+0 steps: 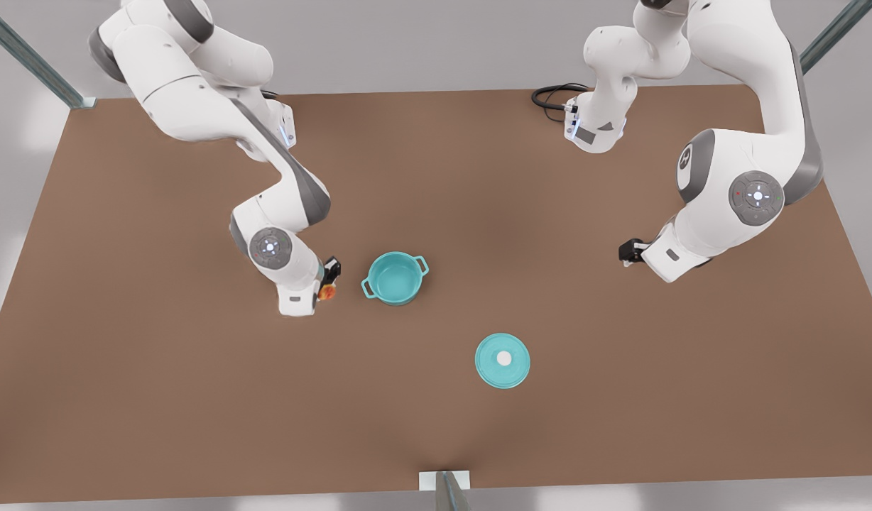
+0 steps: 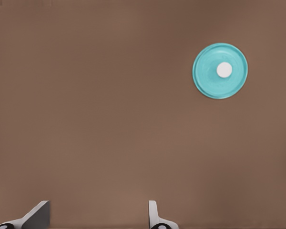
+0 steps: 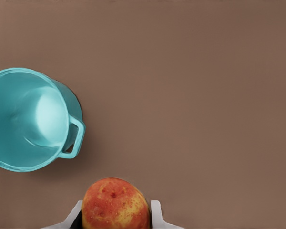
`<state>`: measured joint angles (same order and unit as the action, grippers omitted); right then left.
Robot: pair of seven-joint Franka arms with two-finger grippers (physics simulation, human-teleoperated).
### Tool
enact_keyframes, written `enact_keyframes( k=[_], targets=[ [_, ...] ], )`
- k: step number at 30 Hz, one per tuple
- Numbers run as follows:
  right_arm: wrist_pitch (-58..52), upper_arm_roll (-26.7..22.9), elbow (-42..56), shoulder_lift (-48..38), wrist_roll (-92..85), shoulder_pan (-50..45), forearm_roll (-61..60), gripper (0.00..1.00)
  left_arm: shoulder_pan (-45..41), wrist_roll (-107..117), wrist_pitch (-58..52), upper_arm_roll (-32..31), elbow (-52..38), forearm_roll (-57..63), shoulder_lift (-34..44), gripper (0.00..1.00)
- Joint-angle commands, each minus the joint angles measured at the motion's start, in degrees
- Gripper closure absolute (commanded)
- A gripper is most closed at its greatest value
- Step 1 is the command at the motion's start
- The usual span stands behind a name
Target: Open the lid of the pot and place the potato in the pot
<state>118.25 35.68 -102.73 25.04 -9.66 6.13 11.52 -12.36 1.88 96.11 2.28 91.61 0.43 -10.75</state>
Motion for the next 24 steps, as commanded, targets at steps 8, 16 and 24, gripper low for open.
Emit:
enact_keyframes(
  k=[8, 16, 24],
  targets=[
    [-2.3, -19.1, 11.0, 6.2, 30.6, -27.1, -9.7, 0.53, 0.0, -5.0, 0.0, 0.0, 0.0, 0.0, 0.0, 0.0],
    [-0.5, -28.2, 13.3, 11.4, 31.7, -38.2, -14.5, 0.53, 0.1, -5.1, 0.0, 0.0, 0.0, 0.0, -0.1, 0.0],
    [3.5, -28.2, 6.8, 9.8, 31.7, -38.2, -14.5, 0.52, 0.1, -5.2, 0.0, 0.2, -0.1, 0.1, 0.0, 0.0]
  ],
)
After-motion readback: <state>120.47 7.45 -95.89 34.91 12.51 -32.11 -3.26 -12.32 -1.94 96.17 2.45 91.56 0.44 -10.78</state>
